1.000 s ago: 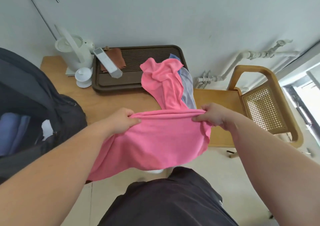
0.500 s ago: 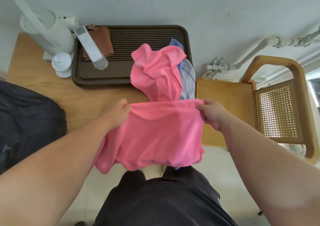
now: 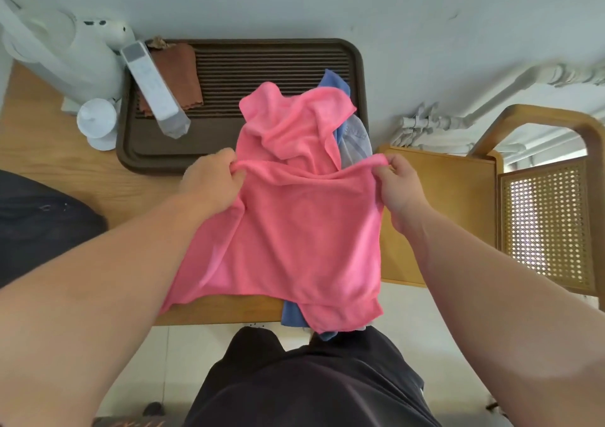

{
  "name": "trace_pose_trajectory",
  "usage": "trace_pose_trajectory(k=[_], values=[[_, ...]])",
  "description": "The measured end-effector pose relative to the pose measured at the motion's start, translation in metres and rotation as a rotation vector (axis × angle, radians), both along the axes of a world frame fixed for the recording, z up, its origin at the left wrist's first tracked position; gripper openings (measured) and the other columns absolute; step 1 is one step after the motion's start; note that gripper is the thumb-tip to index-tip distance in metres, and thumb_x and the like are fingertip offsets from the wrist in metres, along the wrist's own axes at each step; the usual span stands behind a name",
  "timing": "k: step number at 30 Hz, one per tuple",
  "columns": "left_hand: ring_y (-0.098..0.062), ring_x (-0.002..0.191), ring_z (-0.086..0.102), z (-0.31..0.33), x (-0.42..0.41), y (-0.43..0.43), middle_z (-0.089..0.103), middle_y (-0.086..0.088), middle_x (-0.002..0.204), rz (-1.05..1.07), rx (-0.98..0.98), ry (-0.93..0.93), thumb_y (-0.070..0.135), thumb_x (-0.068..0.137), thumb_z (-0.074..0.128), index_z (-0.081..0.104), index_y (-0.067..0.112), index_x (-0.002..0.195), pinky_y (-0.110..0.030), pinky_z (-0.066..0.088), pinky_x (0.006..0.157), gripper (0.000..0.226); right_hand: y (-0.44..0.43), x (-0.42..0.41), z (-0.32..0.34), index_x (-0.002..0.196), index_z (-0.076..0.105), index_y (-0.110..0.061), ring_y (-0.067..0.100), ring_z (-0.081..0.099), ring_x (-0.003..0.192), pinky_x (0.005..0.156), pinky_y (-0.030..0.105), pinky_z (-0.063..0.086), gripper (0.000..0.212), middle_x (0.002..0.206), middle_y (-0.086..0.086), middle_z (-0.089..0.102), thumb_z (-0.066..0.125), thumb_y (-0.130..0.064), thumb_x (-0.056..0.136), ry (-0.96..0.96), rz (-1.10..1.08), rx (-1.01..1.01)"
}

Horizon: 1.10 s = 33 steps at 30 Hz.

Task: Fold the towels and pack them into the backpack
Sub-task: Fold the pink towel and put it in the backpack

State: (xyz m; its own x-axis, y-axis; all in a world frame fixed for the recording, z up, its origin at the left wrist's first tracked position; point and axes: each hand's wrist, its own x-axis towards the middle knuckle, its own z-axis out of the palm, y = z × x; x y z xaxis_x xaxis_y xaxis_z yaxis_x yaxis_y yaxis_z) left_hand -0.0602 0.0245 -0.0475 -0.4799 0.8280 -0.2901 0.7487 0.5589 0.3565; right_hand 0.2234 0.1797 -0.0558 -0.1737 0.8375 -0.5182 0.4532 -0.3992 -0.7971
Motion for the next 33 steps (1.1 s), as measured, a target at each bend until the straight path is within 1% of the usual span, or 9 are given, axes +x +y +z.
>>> trace_pose_trajectory(k=[5,10,13,15,17,19,22,29,33], values=[[-0.038,0.078,0.057,-0.008,0.012,-0.028,0.056,-0.010,0.074,-0.045,-0.158,-0.117,0.031,0.085,0.054,0.042,0.016,0.066,-0.044,0.046,0.067,0.027,-0.016,0.012,-0.005,0.070,0.060,-0.001,0.016,0.037,0.058,0.053,0.027,0.027,0.017,0.062,0.003,0.047,0.053,-0.007,0.084,-0.066,0.157,-0.089],[-0.033,0.063,0.049,0.011,0.010,-0.034,0.051,-0.003,0.059,0.050,0.113,-0.113,0.033,0.073,0.048,0.046,0.012,0.064,-0.042,0.042,0.058,0.023,-0.011,0.005,0.025,0.053,0.044,-0.020,0.011,0.028,0.048,0.043,0.021,0.020,0.036,0.053,-0.003,0.032,0.047,0.004,0.079,0.155,-0.075,-0.126],[-0.034,0.077,0.056,0.020,0.000,-0.017,0.061,-0.005,0.076,0.117,0.168,-0.017,0.029,0.086,0.058,0.054,0.017,0.081,-0.042,0.046,0.067,0.013,0.002,-0.008,0.030,0.067,0.055,-0.020,0.011,0.040,0.053,0.046,0.022,0.032,0.023,0.062,-0.003,0.047,0.052,-0.004,0.084,0.085,-0.151,-0.014],[-0.036,0.098,0.060,0.022,-0.002,-0.006,0.065,-0.010,0.103,0.119,0.149,0.035,0.033,0.091,0.061,0.058,0.020,0.110,-0.047,0.050,0.082,0.024,0.005,-0.014,0.027,0.098,0.064,-0.021,0.012,0.053,0.066,0.058,0.024,0.043,0.015,0.079,-0.003,0.060,0.056,-0.013,0.088,0.029,-0.141,0.015],[-0.038,0.115,0.054,0.022,0.001,-0.003,0.057,-0.014,0.125,0.129,0.054,0.079,0.039,0.090,0.065,0.047,0.022,0.137,-0.053,0.047,0.094,0.053,0.000,-0.014,0.021,0.133,0.052,-0.022,0.013,0.057,0.081,0.070,0.027,0.047,0.044,0.096,-0.005,0.058,0.060,-0.021,0.090,-0.062,-0.074,-0.006],[-0.039,0.120,0.050,0.017,0.009,-0.012,0.050,-0.015,0.132,0.122,-0.049,0.127,0.041,0.088,0.066,0.041,0.023,0.143,-0.053,0.044,0.097,0.063,-0.011,-0.008,0.013,0.146,0.038,-0.024,0.020,0.057,0.101,0.087,0.034,0.050,0.065,0.115,-0.001,0.054,0.064,-0.029,0.087,-0.218,0.033,0.017],[-0.042,0.116,0.049,0.003,0.026,-0.045,0.048,-0.015,0.131,0.145,-0.082,0.115,0.041,0.087,0.064,0.045,0.020,0.137,-0.052,0.043,0.100,0.058,-0.039,0.008,0.003,0.145,0.038,-0.023,0.032,0.052,0.118,0.103,0.048,0.046,0.070,0.134,0.013,0.044,0.069,-0.037,0.084,-0.409,0.187,0.053],[-0.038,0.134,0.033,-0.032,0.053,-0.125,0.026,-0.013,0.154,0.200,-0.319,0.128,0.058,0.083,0.064,0.036,0.024,0.145,-0.052,0.034,0.106,0.076,-0.101,0.037,-0.014,0.126,0.050,-0.027,0.037,0.054,0.110,0.099,0.045,0.046,0.043,0.125,0.008,0.043,0.063,-0.034,0.086,-0.589,0.353,0.000],[-0.037,0.137,0.030,-0.042,0.055,-0.145,0.020,-0.012,0.158,0.160,-0.409,0.123,0.059,0.087,0.058,0.034,0.031,0.146,-0.051,0.033,0.108,0.070,-0.130,0.024,-0.010,0.129,0.055,-0.031,0.034,0.042,0.126,0.102,0.047,0.041,0.048,0.139,0.006,0.043,0.065,-0.033,0.082,-0.665,0.588,0.510]])
